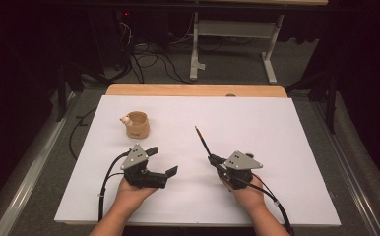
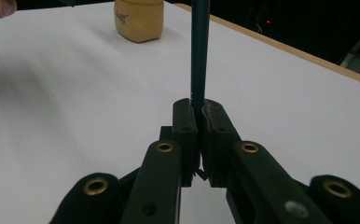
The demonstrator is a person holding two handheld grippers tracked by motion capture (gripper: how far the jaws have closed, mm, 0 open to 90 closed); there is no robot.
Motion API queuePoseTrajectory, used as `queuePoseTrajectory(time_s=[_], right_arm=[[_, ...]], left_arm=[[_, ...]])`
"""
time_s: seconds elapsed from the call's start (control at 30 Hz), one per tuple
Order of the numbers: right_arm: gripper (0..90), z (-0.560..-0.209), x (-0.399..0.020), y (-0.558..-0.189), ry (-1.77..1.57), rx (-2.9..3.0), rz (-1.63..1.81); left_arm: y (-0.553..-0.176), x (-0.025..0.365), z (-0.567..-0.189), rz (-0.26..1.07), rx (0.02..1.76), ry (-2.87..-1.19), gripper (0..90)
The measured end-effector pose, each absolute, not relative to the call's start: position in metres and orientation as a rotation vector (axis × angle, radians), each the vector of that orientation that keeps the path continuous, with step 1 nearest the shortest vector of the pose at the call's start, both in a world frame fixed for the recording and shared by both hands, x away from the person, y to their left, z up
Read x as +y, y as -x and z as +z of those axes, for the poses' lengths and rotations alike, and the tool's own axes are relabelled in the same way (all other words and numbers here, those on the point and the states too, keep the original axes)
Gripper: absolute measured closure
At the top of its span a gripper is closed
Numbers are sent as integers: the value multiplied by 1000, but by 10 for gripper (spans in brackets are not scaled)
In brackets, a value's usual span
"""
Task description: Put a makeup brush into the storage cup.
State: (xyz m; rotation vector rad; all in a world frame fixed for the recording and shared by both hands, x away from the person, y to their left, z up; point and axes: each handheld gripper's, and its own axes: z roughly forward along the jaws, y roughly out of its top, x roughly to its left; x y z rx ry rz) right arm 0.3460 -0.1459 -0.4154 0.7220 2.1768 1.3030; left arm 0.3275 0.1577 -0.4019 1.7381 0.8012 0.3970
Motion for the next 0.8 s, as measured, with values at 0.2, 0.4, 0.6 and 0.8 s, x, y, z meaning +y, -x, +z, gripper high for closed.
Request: queuePoseTrajectory(time_s=[0.2,0.4,0.6,0.8], right_arm=[[872,-418,-146,-347,-723,2184,1302],[873,-420,-144,-347,-725,2189,1307],[872,-421,-141,-346,-719,2197,1307],[872,-422,-138,-343,-702,2209,1306]], left_arm=[[-333,148,-394,395,772,-1735,24],[-341,139,-388,399,746,-1721,20],[-345,133,-386,377,742,-1701,19],[-338,130,-390,348,730,-1718,6]])
